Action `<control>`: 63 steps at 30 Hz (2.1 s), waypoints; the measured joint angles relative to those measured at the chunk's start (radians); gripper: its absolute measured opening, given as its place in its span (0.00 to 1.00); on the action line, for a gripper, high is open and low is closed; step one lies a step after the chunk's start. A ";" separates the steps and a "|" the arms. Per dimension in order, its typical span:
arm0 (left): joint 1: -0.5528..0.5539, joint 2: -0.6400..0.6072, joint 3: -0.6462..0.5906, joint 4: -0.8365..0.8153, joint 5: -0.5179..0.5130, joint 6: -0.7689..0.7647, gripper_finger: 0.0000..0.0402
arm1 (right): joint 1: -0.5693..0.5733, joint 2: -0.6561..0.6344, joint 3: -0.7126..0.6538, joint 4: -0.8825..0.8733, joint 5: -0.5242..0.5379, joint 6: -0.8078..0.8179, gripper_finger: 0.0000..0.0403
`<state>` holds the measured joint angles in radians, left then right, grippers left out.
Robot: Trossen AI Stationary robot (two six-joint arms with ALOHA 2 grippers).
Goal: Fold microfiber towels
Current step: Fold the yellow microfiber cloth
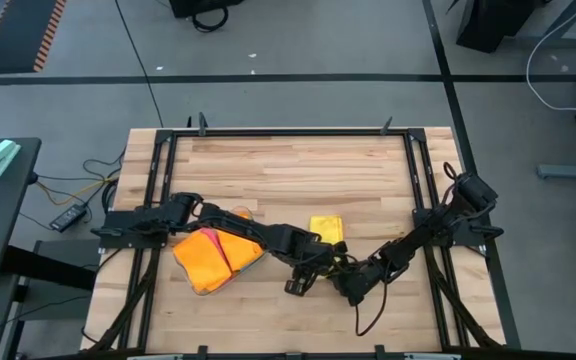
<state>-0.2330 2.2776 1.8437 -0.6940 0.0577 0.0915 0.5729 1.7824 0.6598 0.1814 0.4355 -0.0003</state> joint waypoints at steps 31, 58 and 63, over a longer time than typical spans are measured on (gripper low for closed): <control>0.011 0.000 -0.349 1.075 -0.248 -0.138 0.05 | 0.117 -0.246 -0.005 -0.250 -0.181 0.256 0.02; -0.006 0.043 -0.379 1.005 -0.233 -0.208 0.02 | 0.117 -0.299 0.102 -0.423 -0.152 0.282 0.02; 0.000 0.006 -0.378 0.933 -0.233 -0.204 0.05 | 0.117 -0.322 0.103 -0.423 -0.156 0.285 0.02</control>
<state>-0.2330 2.2831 1.4659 0.2393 -0.1750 -0.1127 0.6899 1.4601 0.7631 -0.2412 0.2790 0.2848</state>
